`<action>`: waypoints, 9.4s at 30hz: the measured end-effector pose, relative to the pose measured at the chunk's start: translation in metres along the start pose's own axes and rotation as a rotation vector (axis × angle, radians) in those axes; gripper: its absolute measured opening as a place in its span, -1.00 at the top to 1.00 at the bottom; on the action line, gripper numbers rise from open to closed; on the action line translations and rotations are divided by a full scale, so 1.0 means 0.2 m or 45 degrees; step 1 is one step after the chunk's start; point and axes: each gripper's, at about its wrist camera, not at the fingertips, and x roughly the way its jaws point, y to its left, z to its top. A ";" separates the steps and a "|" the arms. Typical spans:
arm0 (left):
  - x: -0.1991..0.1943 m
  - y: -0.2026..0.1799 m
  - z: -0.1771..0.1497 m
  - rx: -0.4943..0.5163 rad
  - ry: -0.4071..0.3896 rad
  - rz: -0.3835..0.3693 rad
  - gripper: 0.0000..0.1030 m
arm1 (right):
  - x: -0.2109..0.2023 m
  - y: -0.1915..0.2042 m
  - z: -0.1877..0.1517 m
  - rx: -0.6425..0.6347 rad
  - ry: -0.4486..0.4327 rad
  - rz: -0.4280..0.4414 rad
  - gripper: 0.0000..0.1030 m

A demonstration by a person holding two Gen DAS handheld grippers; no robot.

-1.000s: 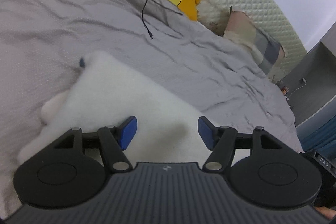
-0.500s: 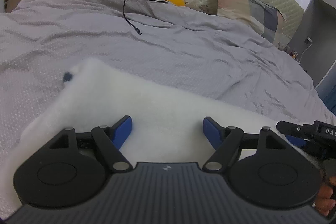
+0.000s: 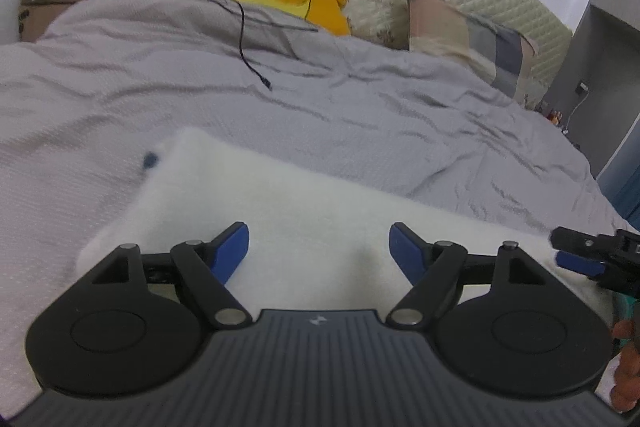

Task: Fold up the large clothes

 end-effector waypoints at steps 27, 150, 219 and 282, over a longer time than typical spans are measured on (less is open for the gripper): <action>0.03 0.26 0.01 -0.104 -0.014 0.280 0.14 | 0.03 -0.36 0.00 0.313 -0.037 -0.222 0.23; -0.31 0.36 -0.38 -0.908 -0.092 -0.399 0.16 | -0.28 -0.15 -0.35 0.825 -0.255 0.169 0.19; 1.00 -0.91 0.31 -0.048 0.019 -0.361 -0.56 | 0.00 -1.19 0.36 0.767 -0.418 -0.204 -0.17; -0.89 -0.75 -0.54 0.529 -0.263 -0.265 -0.93 | -1.03 0.08 -0.36 -0.184 -0.399 -0.421 -0.17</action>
